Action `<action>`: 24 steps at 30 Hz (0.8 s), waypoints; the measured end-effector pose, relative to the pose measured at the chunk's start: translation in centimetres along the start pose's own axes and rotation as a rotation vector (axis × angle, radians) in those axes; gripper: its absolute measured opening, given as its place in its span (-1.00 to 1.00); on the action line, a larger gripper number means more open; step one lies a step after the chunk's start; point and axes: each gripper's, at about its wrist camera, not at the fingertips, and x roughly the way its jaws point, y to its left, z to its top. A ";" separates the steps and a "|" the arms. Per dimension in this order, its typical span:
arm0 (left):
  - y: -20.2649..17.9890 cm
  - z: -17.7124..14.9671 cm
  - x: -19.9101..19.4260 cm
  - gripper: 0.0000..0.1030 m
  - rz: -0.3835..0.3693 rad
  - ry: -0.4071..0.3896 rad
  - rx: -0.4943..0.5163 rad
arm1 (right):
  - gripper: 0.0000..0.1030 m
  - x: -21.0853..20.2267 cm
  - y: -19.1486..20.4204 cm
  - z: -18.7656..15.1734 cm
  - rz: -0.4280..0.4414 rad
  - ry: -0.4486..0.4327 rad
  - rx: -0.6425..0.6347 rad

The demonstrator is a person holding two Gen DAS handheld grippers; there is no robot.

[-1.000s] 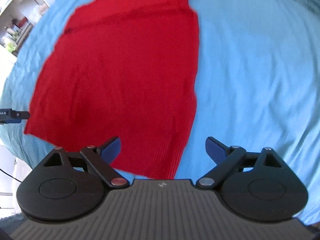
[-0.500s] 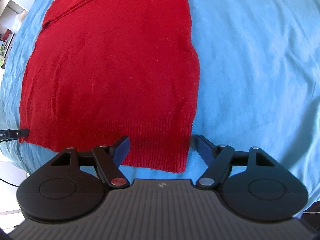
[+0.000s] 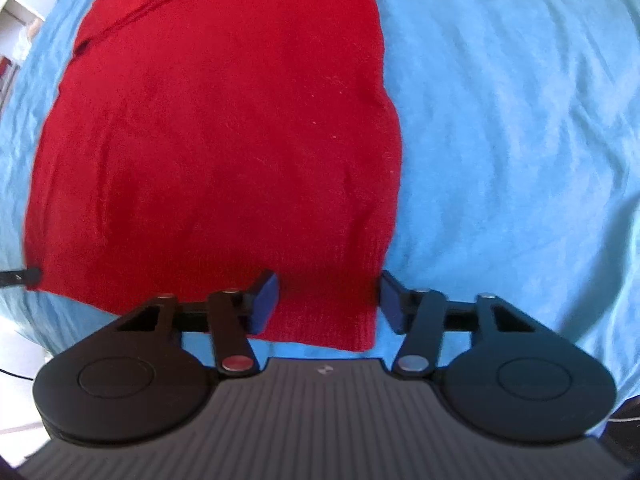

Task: Fold small clothes

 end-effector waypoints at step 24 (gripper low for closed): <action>-0.8 12.7 -11.3 -0.84 -0.227 -0.276 -0.204 | -0.62 -13.9 -1.3 13.2 0.349 -0.220 0.217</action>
